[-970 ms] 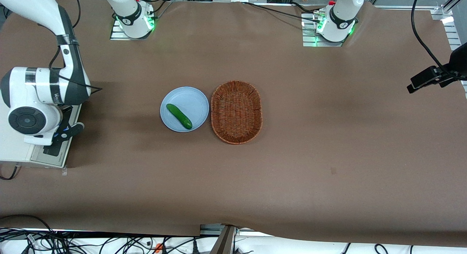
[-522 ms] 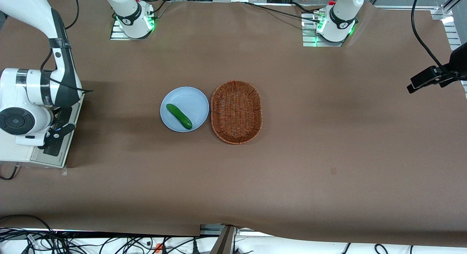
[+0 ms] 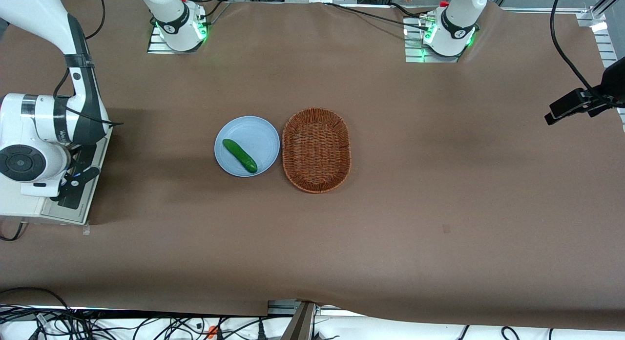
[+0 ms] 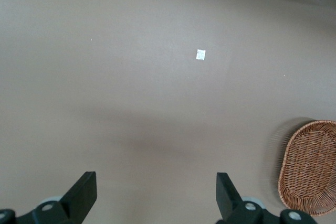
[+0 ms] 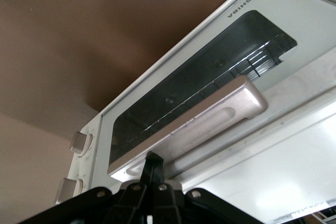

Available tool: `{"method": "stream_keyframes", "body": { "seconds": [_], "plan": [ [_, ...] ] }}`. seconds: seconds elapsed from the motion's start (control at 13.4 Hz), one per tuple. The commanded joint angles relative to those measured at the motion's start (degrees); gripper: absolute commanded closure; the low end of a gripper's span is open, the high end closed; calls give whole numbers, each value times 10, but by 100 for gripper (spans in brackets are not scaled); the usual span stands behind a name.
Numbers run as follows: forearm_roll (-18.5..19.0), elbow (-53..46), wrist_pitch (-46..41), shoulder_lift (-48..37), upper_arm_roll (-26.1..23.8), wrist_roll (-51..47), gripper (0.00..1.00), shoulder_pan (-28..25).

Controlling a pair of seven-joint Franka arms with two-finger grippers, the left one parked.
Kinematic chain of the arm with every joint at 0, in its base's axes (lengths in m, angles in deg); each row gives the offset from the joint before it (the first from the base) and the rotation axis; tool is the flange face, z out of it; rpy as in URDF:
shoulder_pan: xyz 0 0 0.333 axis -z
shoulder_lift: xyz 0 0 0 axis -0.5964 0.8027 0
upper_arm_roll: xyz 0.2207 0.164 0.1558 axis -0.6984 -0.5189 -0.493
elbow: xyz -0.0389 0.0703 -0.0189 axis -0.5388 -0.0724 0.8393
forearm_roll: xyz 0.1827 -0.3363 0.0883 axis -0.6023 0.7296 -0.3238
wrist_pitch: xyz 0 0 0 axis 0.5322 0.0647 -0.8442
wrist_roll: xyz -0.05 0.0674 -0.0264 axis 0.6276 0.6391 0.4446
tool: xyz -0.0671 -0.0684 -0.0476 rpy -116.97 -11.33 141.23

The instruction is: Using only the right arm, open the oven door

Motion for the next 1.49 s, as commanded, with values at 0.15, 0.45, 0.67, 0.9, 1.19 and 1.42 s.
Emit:
{"method": "stream_keyframes", "body": {
  "seconds": [0.15, 0.45, 0.67, 0.9, 1.19, 1.42],
  "plan": [
    [-46, 1, 27, 10, -5, -22, 100, 0],
    [-81, 0, 42, 27, -7, -34, 100, 0],
    [-109, 0, 58, 41, -7, -34, 100, 0],
    [-134, 0, 75, 58, -7, -40, 100, 1],
    [-177, 0, 100, 80, -7, -47, 100, 1],
    [-194, 0, 116, 95, -7, -47, 100, 1]
  ]
}}
